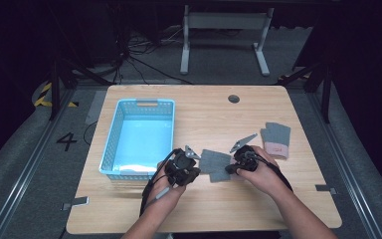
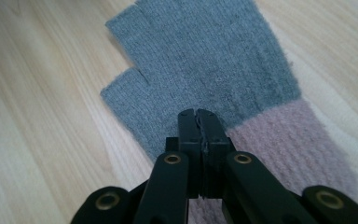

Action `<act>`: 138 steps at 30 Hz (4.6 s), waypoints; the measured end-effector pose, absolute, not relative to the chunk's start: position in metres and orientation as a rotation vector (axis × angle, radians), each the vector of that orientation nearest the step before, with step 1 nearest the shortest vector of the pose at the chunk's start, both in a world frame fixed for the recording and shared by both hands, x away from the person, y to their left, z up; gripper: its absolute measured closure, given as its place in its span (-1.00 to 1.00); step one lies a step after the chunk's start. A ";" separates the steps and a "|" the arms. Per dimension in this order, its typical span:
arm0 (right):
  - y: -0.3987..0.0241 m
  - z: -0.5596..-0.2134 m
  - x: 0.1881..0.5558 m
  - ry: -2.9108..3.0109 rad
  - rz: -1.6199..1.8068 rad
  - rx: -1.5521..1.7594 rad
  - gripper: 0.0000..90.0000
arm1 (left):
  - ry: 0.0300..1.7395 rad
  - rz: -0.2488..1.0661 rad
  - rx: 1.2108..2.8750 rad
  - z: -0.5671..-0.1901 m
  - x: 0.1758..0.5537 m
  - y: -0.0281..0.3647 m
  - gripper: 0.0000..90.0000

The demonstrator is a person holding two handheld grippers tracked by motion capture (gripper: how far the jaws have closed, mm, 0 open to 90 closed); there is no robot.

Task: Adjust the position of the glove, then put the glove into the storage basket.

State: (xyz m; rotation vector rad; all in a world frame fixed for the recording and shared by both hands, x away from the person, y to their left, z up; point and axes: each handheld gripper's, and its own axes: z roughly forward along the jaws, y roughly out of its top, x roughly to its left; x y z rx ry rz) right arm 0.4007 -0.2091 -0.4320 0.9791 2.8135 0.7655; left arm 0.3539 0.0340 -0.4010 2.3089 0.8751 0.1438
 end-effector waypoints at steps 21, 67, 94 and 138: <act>-0.222 -0.428 0.359 2.908 0.614 0.955 0.98 | 0.824 0.129 2.317 -0.394 0.360 0.025 0.94; -0.324 -0.378 0.424 2.370 0.841 1.436 0.96 | 0.831 0.107 2.321 -0.393 0.360 0.030 0.78; -0.338 -0.418 0.497 2.308 0.610 1.598 0.97 | 0.828 0.089 2.352 -0.399 0.362 0.027 0.76; -0.302 -0.424 0.454 2.601 0.625 1.339 0.91 | 0.820 0.082 2.358 -0.400 0.363 0.026 0.72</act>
